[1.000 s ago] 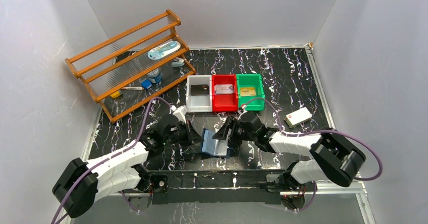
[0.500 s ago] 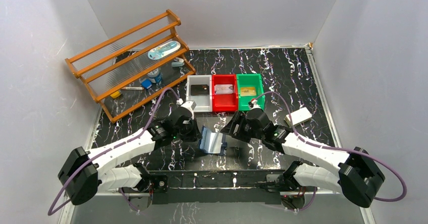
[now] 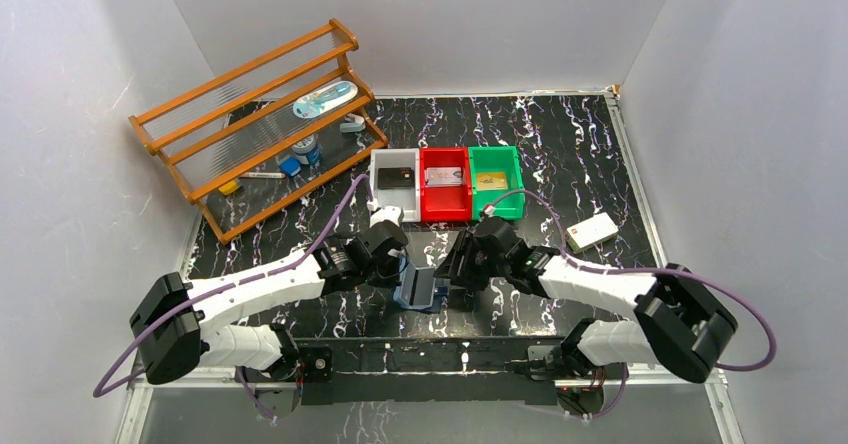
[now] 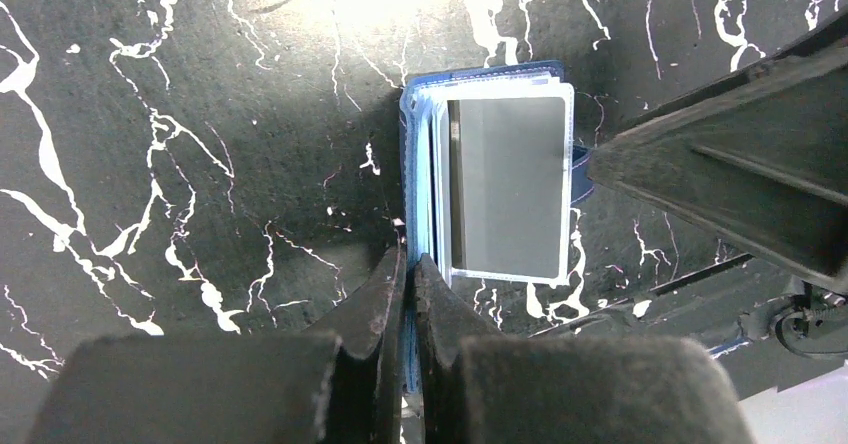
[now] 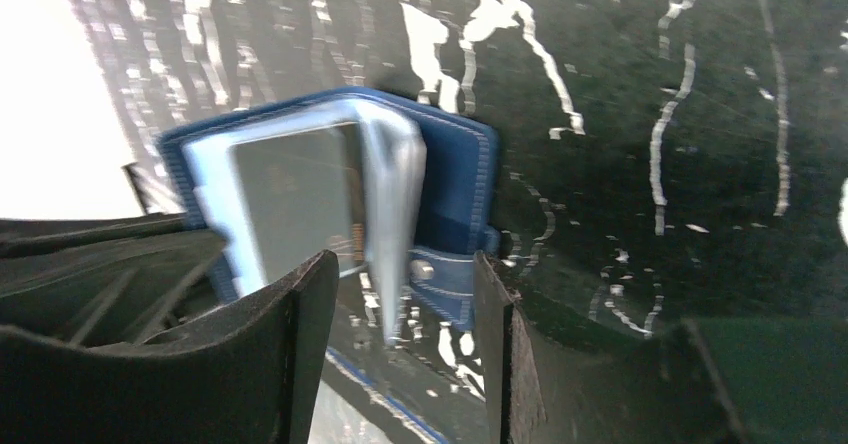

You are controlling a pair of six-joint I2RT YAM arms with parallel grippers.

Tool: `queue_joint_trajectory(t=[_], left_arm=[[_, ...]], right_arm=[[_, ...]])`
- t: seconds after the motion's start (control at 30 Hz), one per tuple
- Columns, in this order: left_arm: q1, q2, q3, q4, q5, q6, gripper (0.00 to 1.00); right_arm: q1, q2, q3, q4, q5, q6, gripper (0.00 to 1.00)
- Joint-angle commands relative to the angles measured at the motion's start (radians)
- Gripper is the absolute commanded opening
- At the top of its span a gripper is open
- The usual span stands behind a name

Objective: Take the credit cards out of the card holder

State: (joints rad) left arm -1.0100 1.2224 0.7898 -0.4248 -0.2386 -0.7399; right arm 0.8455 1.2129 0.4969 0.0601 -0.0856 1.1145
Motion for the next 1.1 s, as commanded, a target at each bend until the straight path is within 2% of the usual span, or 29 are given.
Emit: queue_joint_trajectory(t=[0.0, 0.23, 0.53, 0.83, 1.07], left_arm=[[-0.010, -0.007, 0.038, -0.037, -0.053, -0.005, 0.00], [-0.010, -0.031, 0.038, -0.034, -0.045, -0.012, 0.00], [-0.011, -0.029, 0.036, -0.032, -0.035, -0.009, 0.00], [-0.010, -0.042, 0.027, -0.032, -0.036, -0.008, 0.00], [-0.011, -0.044, 0.036, -0.037, -0.032, 0.005, 0.00]], right_arm=[[0.014, 0.059, 0.083, -0.118, 0.041, -0.081, 0.60], [0.039, 0.086, 0.143, -0.222, 0.094, -0.156, 0.60], [0.169, 0.177, 0.256, -0.387, 0.283, -0.179, 0.59], [0.187, 0.146, 0.227, -0.354, 0.264, -0.255, 0.57], [0.188, 0.107, 0.207, -0.320, 0.251, -0.256, 0.53]])
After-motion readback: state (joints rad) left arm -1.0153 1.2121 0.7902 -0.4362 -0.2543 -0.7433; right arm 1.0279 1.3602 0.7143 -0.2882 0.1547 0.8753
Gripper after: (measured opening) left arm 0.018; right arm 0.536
